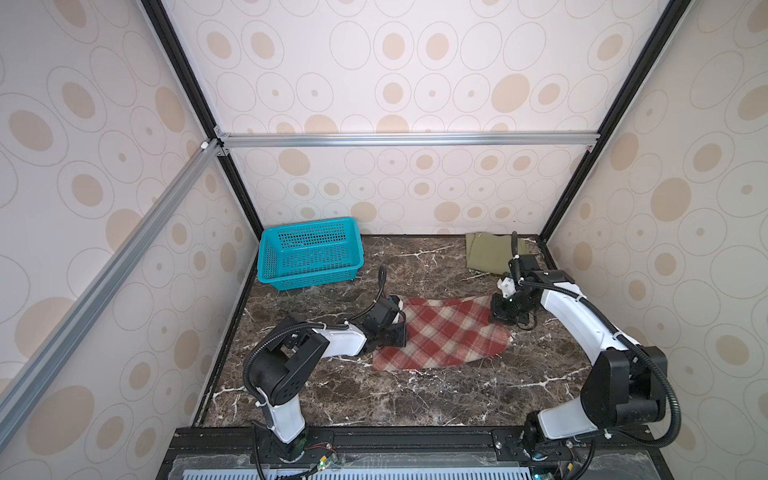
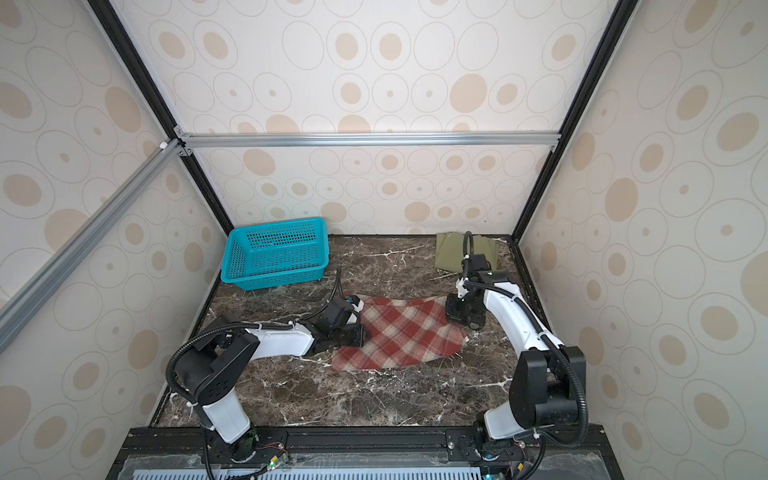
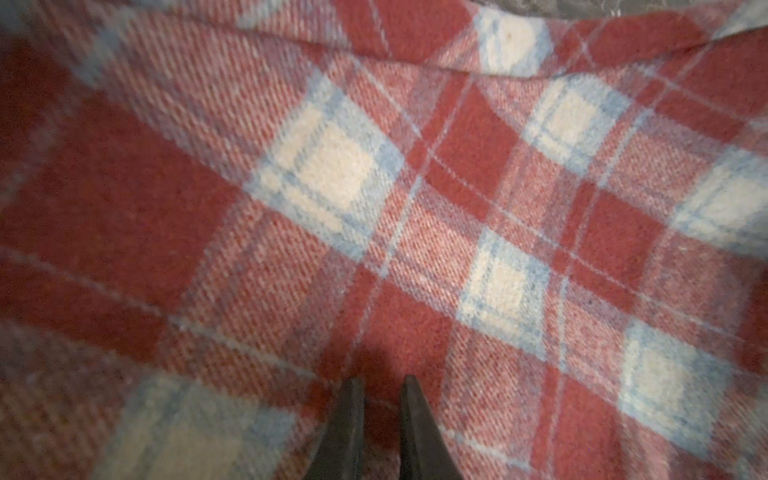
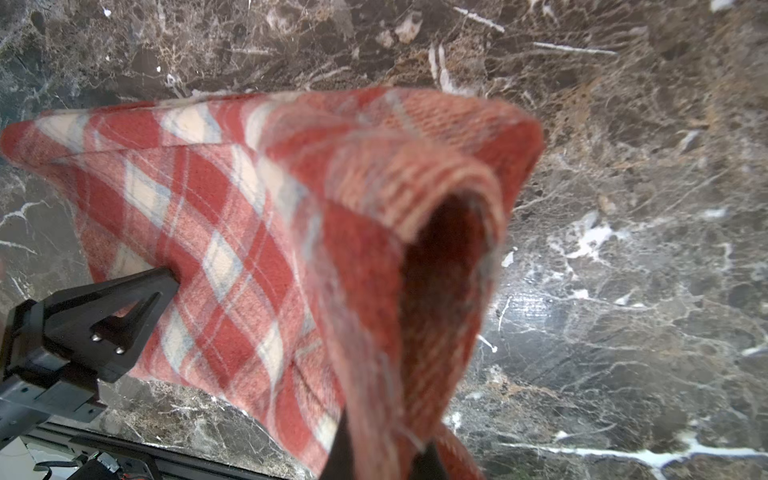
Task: Fold and stack the skirts
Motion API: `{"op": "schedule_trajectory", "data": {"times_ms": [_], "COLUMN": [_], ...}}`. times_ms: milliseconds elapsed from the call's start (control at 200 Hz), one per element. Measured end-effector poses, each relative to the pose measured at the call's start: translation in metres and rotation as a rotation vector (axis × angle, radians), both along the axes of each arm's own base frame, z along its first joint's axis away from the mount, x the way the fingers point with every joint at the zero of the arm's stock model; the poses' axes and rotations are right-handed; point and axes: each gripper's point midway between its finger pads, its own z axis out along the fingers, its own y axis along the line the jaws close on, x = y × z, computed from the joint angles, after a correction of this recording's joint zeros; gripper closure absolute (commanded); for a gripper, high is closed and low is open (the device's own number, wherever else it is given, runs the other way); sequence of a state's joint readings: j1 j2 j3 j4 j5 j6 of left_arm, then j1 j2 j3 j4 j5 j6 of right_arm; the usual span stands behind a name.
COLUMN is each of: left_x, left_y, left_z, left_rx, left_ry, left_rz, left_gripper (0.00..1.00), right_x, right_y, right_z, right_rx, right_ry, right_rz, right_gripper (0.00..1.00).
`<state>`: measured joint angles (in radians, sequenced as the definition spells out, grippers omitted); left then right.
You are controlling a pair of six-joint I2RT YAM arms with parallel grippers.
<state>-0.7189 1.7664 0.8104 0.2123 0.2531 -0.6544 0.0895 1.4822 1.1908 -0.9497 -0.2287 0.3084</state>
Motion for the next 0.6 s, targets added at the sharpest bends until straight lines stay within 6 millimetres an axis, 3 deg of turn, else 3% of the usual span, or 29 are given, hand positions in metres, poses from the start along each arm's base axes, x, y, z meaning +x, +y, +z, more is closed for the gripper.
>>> {"op": "schedule_trajectory", "data": {"times_ms": [235,400,600], "left_x": [-0.005,-0.008,-0.011], "left_y": [-0.028,-0.048,-0.071], "left_z": [-0.001,0.0,0.0], "left_rx": [-0.08,-0.154,-0.216], "left_ry": [-0.008,-0.009,-0.009], "left_rz": [-0.02,-0.024,-0.036], "left_gripper": [0.82,0.82,0.83], "right_x": [0.007,0.008,0.003], "right_y": [0.011,0.036,0.068], "right_z": [0.018,0.028,0.025], "right_rx": [0.001,0.011,0.029], "right_ry": [-0.034,-0.063,-0.054], "right_rz": [0.018,0.065,0.11], "right_gripper": [1.0,1.0,1.0]}}
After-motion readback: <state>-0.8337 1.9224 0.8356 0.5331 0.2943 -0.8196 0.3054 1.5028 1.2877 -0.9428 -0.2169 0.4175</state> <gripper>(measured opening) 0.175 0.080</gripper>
